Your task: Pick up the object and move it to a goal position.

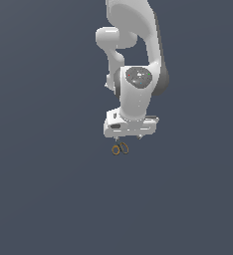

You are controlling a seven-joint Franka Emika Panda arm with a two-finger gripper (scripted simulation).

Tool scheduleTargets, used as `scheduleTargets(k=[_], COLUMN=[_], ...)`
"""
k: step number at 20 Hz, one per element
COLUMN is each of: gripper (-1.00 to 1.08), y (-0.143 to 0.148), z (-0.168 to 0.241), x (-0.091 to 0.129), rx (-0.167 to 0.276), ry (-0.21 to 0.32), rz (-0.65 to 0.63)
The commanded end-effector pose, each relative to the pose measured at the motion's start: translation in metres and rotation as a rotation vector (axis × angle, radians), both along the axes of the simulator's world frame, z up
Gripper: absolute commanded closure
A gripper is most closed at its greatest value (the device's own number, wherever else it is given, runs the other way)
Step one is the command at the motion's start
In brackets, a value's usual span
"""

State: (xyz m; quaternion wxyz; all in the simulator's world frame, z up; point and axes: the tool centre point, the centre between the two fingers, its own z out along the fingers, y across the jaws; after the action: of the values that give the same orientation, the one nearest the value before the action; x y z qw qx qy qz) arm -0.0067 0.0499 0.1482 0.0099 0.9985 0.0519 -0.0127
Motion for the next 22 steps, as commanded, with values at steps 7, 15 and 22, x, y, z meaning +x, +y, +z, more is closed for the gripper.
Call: scheduleTargets(k=[7,15,22], gripper=[-0.92,-0.92,-0.92], y=[-0.021,-0.036,-0.036], z=[0.002,0.003,-0.008], x=[0.002,0.003,-0.005], rx=[-0.005,-0.008,-0.004], ry=[0.000,-0.001,-0.003], rz=[-0.046,-0.078,-0.075])
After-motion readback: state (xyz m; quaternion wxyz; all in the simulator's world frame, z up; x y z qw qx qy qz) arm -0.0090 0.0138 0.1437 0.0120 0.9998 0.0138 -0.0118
